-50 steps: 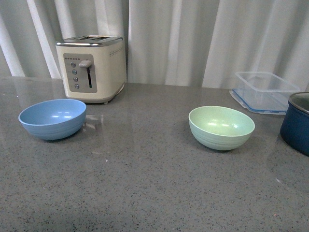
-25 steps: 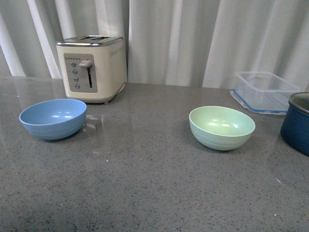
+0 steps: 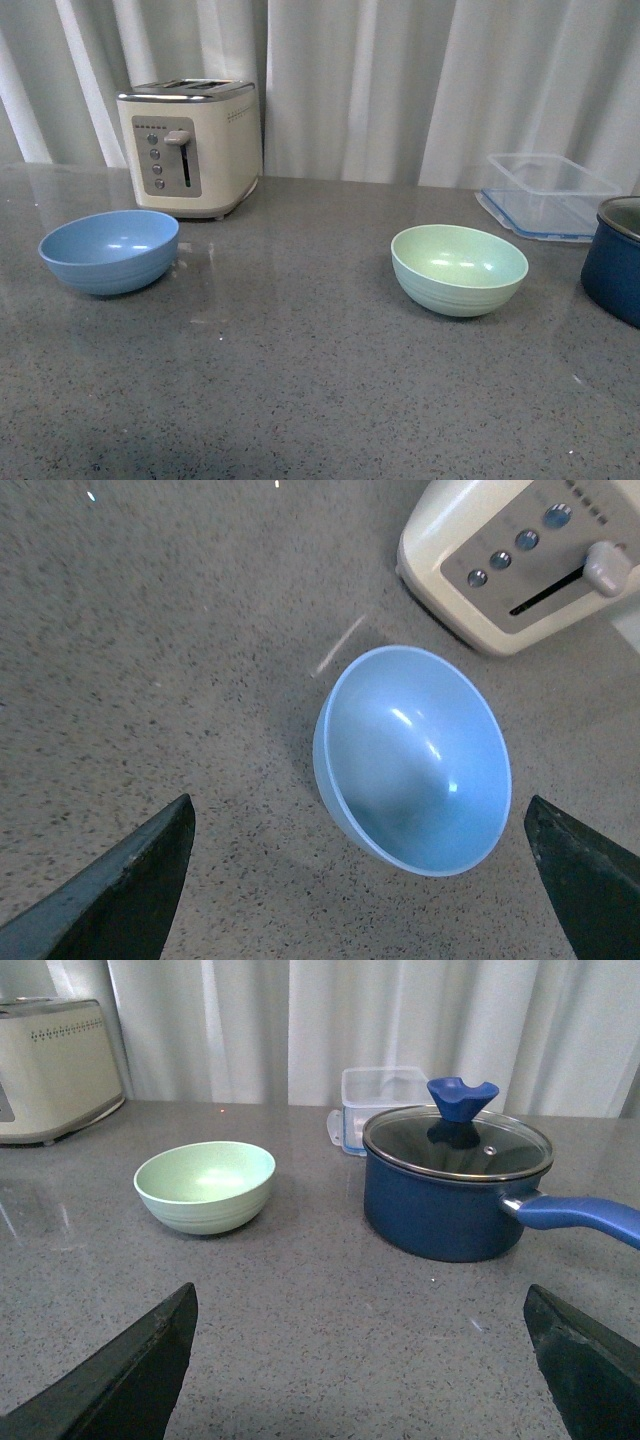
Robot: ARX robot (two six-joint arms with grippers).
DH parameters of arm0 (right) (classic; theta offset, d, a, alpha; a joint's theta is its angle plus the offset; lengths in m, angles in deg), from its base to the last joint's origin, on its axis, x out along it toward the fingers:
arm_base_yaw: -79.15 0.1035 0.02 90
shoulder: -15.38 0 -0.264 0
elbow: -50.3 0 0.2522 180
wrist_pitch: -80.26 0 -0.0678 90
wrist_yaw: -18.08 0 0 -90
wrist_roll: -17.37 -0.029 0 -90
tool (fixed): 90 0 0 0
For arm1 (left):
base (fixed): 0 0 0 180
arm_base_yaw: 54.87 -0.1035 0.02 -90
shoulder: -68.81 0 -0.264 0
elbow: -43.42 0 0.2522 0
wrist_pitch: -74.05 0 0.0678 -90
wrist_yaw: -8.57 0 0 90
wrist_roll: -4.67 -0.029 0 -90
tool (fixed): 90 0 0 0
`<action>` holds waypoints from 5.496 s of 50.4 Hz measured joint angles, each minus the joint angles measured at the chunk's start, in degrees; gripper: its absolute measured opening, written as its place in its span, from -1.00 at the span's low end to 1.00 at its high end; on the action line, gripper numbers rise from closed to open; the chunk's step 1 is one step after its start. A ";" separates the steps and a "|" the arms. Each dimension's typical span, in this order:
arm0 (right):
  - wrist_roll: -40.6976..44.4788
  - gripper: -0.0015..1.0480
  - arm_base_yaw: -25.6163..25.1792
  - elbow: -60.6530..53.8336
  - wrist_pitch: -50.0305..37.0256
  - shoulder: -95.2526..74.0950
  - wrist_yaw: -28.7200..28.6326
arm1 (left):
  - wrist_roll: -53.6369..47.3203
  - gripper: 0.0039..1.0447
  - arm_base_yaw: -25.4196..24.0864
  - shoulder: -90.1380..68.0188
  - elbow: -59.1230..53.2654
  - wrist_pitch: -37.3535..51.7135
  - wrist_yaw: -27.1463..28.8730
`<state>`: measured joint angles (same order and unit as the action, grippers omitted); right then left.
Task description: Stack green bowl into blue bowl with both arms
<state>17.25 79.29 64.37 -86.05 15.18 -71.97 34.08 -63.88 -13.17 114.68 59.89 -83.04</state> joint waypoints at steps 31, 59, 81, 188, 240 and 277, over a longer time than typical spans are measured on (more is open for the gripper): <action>0.00 0.81 0.00 0.00 0.00 0.00 0.00 | 2.64 0.88 3.08 -22.51 15.52 -5.27 2.89; 0.00 0.81 0.00 0.00 0.00 0.00 0.00 | 1.95 -0.55 4.15 -26.53 18.60 -6.71 3.96; 0.00 0.81 0.00 0.00 0.00 0.00 -0.02 | 1.95 -0.94 16.06 -18.12 18.91 -6.58 2.95; 0.00 0.81 0.00 0.00 0.00 0.00 -0.02 | -28.96 -0.93 16.41 20.41 -40.33 43.82 8.55; 0.00 0.81 0.00 0.00 0.00 0.00 0.02 | -28.98 -0.93 9.09 51.60 -56.28 30.32 1.64; 0.00 0.81 0.00 0.00 0.00 0.00 0.00 | -28.98 -0.93 9.09 69.18 -56.30 13.46 1.64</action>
<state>17.25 79.29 64.37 -86.05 15.18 -71.97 5.09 -54.79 56.01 58.37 73.35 -81.40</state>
